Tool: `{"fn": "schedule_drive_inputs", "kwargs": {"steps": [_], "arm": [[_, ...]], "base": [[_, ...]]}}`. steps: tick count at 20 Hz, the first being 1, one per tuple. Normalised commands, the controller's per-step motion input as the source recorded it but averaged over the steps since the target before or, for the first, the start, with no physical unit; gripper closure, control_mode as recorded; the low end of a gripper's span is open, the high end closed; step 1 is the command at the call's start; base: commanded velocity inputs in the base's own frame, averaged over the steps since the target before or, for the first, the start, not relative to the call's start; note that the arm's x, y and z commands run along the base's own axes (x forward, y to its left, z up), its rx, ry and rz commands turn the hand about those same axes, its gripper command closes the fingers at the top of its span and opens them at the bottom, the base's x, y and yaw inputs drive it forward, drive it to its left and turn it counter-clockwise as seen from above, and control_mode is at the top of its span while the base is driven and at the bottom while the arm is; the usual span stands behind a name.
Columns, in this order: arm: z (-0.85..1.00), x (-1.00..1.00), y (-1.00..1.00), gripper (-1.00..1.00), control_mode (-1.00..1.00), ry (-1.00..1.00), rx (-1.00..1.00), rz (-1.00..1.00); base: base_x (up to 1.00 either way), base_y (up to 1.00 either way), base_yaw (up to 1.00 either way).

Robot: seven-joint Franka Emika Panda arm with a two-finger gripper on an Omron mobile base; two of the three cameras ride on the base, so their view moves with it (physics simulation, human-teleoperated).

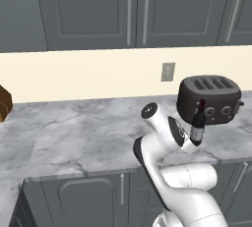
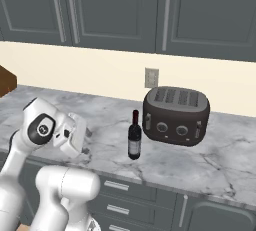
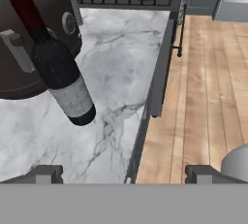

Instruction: There is a wine glass and glass cup on the dining counter. Place the wine bottle next to the wine glass and the juice bottle next to the glass cup.

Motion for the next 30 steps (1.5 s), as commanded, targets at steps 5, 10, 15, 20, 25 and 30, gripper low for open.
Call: {"fn": "schedule_drive_inputs", "kwargs": {"steps": [5,10,15,20,25,30], "arm": [[0.07,0.08,-0.25,-1.0,-1.0,-0.1,0.0,-0.29],[0.04,0.18,-0.24,-1.0,-1.0,-0.07,-0.01,-0.18],[0.09,0.27,-0.25,-1.0,-1.0,-0.06,0.0,-0.03],[0.02,0.31,-0.19,-1.0,-1.0,-0.02,-0.01,0.0],[0.09,0.21,-0.21,-1.0,-1.0,-0.02,-0.07,0.0],[0.06,0.26,-0.15,-1.0,-1.0,-0.01,-0.09,0.0]], "base": [[0.0,0.0,0.0],[0.0,0.0,0.0],[0.0,0.0,0.0],[0.0,0.0,0.0],[0.0,0.0,0.0],[0.0,0.0,0.0]]}}
